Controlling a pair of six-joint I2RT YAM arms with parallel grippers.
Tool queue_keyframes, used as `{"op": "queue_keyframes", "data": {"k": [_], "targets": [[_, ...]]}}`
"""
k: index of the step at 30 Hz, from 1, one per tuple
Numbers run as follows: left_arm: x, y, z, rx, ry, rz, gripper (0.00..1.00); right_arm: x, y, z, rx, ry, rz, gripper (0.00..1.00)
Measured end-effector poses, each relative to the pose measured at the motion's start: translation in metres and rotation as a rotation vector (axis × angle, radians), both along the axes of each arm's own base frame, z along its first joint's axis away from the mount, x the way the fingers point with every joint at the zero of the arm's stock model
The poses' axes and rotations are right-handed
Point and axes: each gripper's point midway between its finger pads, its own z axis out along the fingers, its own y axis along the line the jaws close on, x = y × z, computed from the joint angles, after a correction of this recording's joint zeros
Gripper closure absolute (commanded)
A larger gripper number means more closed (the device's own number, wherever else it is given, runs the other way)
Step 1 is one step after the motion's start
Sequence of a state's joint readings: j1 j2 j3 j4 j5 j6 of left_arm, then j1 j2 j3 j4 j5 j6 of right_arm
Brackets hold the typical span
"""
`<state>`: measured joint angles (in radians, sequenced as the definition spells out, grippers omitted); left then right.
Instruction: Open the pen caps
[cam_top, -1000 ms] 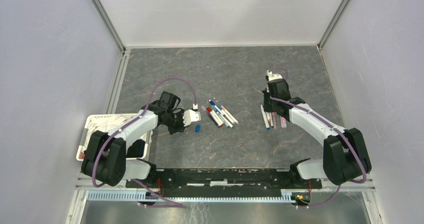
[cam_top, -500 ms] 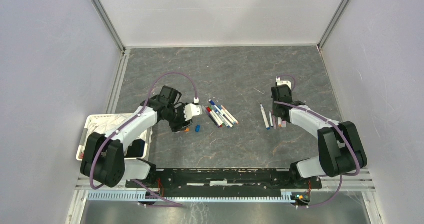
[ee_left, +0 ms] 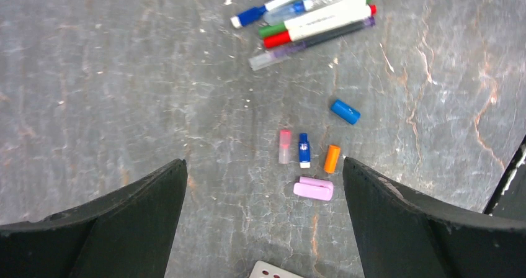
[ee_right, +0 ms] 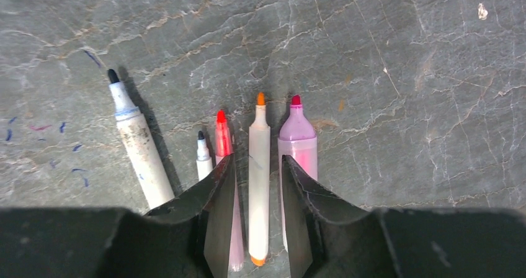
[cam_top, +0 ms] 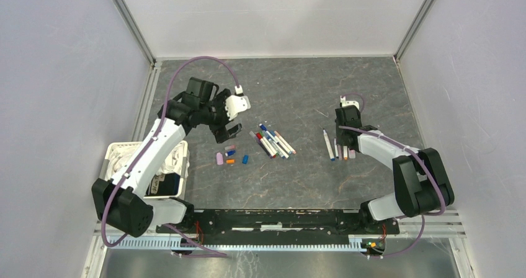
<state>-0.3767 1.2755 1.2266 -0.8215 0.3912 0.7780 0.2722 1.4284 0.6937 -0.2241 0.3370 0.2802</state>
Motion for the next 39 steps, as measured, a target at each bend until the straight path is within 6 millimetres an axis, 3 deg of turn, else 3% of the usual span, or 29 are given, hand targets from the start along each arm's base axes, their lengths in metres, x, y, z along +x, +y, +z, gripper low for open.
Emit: {"op": "queue_keyframes", "data": {"k": [4,7,10,16,21,30,39], "targets": [[0.005,0.009,0.019,-0.029,-0.044,0.086,0.00,0.006,0.011,0.018,0.044,-0.052,0.029,0.61],[0.006,0.014,0.032,-0.061,-0.076,0.136,0.00,0.012,0.031,0.034,0.085,-0.097,0.088,0.60],[0.006,0.014,0.033,-0.072,-0.071,0.146,0.00,0.015,0.074,0.047,0.137,-0.132,0.232,0.63],[0.010,0.012,0.012,-0.047,-0.001,0.152,0.00,0.015,0.161,0.056,0.213,-0.118,0.517,0.76],[0.009,0.012,0.012,-0.054,0.009,0.160,0.00,0.008,0.204,0.040,0.227,-0.061,0.645,0.78],[0.008,0.011,0.012,-0.086,0.037,0.177,0.00,0.001,0.224,0.001,0.212,0.046,0.699,0.80],[0.005,0.012,0.002,-0.081,0.067,0.181,0.00,-0.002,0.226,-0.011,0.204,0.072,0.708,0.81]]}}
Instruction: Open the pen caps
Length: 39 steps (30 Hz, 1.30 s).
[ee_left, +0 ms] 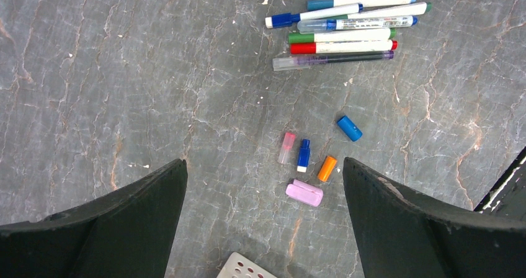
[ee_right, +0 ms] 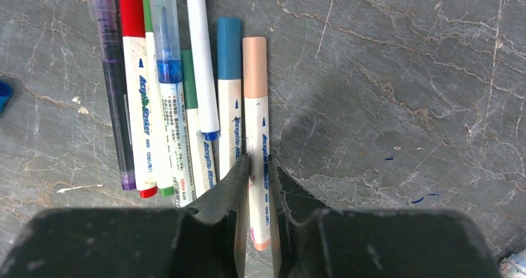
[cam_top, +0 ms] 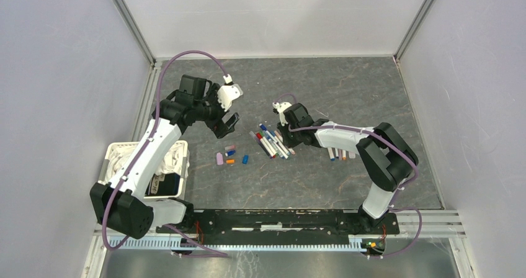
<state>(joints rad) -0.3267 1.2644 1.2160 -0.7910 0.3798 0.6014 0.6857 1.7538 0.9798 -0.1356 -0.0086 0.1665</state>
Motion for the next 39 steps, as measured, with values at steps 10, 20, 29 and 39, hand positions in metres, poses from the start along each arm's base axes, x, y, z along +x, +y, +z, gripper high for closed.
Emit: {"op": "queue_keyframes", "data": {"k": [10,20,29,39], "targets": [[-0.003,0.000,-0.007,0.004,0.020,-0.002,0.00,0.015,-0.008,-0.004,-0.062,-0.057,-0.051,0.73],[-0.009,-0.004,-0.012,-0.014,0.045,-0.025,0.00,0.019,-0.014,-0.002,-0.087,-0.084,-0.077,1.00],[-0.051,-0.014,-0.037,-0.057,0.129,-0.195,0.00,-0.002,0.001,0.043,0.065,-0.025,0.052,1.00],[-0.075,-0.035,-0.031,-0.095,0.096,-0.411,0.01,-0.075,0.057,0.107,0.423,0.138,0.406,1.00]]}}
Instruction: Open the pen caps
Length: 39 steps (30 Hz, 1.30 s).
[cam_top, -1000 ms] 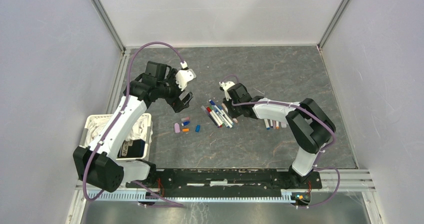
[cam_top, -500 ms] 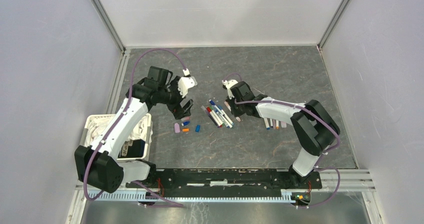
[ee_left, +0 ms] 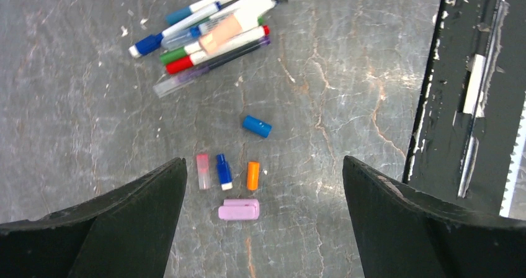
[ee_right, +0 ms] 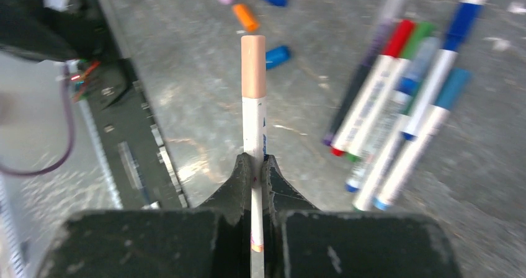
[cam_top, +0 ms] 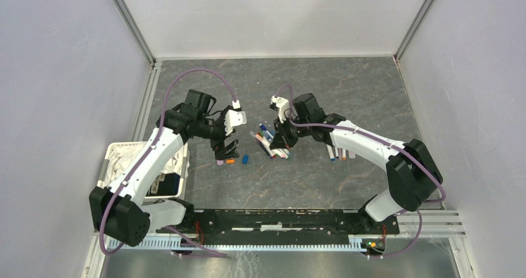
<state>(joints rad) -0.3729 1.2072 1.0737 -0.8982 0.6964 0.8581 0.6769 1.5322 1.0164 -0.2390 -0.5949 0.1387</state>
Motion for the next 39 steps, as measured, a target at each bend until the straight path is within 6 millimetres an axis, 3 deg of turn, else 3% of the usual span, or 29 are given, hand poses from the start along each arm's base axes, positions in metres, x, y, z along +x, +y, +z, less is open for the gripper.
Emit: {"op": "queue_keyframes", "data": {"k": [7,12,15,27,32,33,34,37,39], "targets": [[-0.018,-0.019,-0.004,-0.003,0.001,-0.125,0.08,-0.050,0.020,0.019,0.125,0.121,0.211,1.00],[-0.027,-0.023,-0.009,0.000,0.020,-0.181,0.29,-0.071,0.026,0.025,0.167,0.174,0.302,1.00],[-0.033,-0.022,-0.014,0.009,0.048,-0.206,0.42,-0.072,0.030,0.024,0.169,0.193,0.320,1.00],[-0.052,-0.021,-0.027,0.038,0.092,-0.280,0.63,-0.063,0.042,0.019,0.151,0.242,0.324,1.00],[-0.054,-0.020,-0.034,0.052,0.109,-0.291,0.92,-0.064,0.042,0.020,0.155,0.260,0.323,1.00],[-0.055,-0.019,-0.034,0.054,0.113,-0.293,0.95,-0.065,0.042,0.020,0.155,0.263,0.322,0.93],[-0.056,-0.019,-0.034,0.056,0.115,-0.295,0.96,-0.065,0.042,0.020,0.155,0.269,0.320,0.78],[-0.057,-0.019,-0.035,0.059,0.116,-0.296,0.97,-0.066,0.043,0.022,0.164,0.286,0.313,0.60],[-0.058,-0.019,-0.035,0.061,0.118,-0.299,0.98,-0.066,0.048,0.024,0.180,0.280,0.317,0.53]]}}
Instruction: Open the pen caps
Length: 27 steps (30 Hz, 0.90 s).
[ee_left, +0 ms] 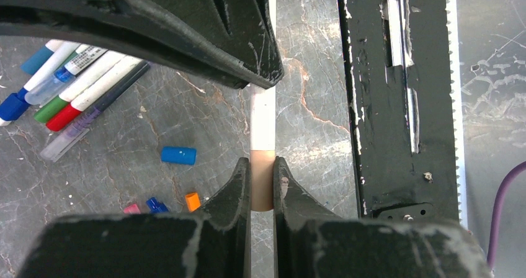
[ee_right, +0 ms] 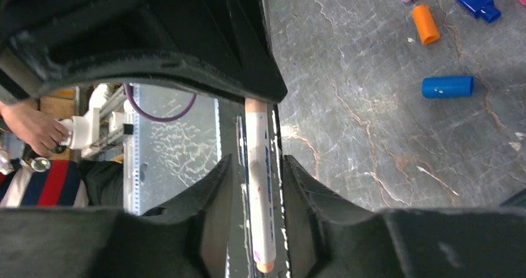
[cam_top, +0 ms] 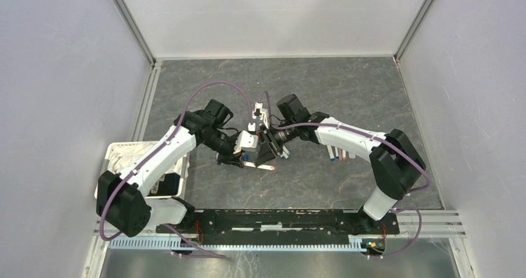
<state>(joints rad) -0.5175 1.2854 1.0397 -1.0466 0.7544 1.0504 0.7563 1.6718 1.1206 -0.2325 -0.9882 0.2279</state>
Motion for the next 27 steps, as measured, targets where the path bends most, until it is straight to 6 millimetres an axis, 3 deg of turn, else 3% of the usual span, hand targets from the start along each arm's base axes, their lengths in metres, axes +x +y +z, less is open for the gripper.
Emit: {"op": "queue_keyframes", "data": {"k": [4,10,12,14,17,27], "targets": [[-0.001,-0.001,0.000,0.000,0.001,-0.005,0.98,-0.001,0.009,-0.004,0.014,0.009,0.008,0.52],[-0.001,-0.001,0.000,0.004,-0.001,-0.006,0.98,-0.007,0.018,-0.025,-0.021,0.069,0.025,0.55],[-0.001,0.001,-0.001,0.015,-0.004,-0.002,0.98,-0.009,0.020,-0.028,-0.024,0.085,0.035,0.64],[0.000,0.002,-0.002,0.023,-0.007,0.000,0.98,-0.010,0.022,-0.026,-0.018,0.088,0.042,0.84],[0.002,0.005,-0.004,0.042,-0.018,0.006,0.98,-0.012,0.023,-0.023,-0.004,0.082,0.059,1.00],[0.014,0.004,-0.004,0.053,-0.102,-0.020,0.98,-0.005,0.014,-0.025,0.003,-0.019,0.034,1.00]]}}
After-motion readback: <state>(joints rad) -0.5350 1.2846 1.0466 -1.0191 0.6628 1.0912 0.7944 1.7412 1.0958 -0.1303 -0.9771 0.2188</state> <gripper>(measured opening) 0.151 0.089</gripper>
